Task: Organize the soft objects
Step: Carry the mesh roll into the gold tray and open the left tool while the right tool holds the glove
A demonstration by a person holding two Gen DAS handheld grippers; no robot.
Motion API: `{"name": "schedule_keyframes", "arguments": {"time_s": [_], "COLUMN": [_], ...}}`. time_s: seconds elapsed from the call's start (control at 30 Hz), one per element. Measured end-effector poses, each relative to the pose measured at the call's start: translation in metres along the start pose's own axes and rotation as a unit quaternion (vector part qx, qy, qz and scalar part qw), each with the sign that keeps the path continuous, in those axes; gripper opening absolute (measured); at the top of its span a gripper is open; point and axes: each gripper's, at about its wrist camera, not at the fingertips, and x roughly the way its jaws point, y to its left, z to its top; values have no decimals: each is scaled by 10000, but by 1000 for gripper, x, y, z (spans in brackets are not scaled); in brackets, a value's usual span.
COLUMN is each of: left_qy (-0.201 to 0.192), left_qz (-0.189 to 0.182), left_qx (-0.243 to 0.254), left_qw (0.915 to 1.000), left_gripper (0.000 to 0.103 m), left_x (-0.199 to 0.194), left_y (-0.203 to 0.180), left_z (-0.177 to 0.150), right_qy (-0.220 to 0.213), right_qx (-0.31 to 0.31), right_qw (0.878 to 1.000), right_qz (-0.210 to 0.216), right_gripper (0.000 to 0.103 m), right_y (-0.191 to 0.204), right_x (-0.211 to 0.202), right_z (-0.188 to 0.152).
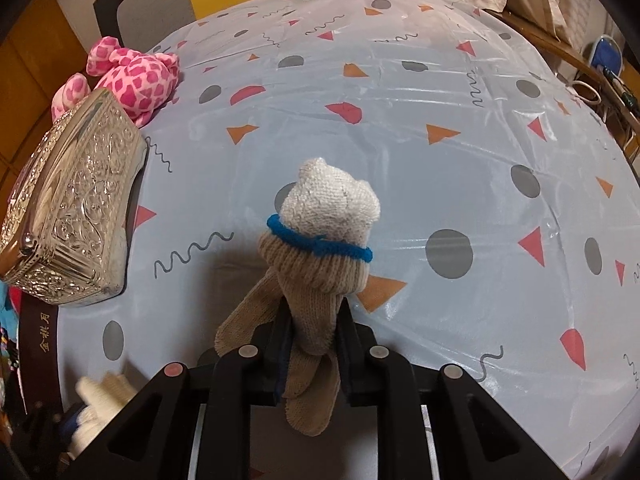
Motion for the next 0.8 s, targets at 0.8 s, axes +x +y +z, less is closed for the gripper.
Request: {"name": "schedule_keyframes", "arguments": {"time_s": [0.8], "left_qy": [-609], "left_qz": [407], "left_qx": [-393], "left_qw": [9965], "left_gripper": [47], "left_x": [-103], "left_y": [48], "left_z": [0], "right_qy": [-157], "right_qx": [-489], "right_qw": [9981], "right_qz": [-351], "right_gripper": [18], "right_y": [9], "right_x": [-3], "right_z": [2]}}
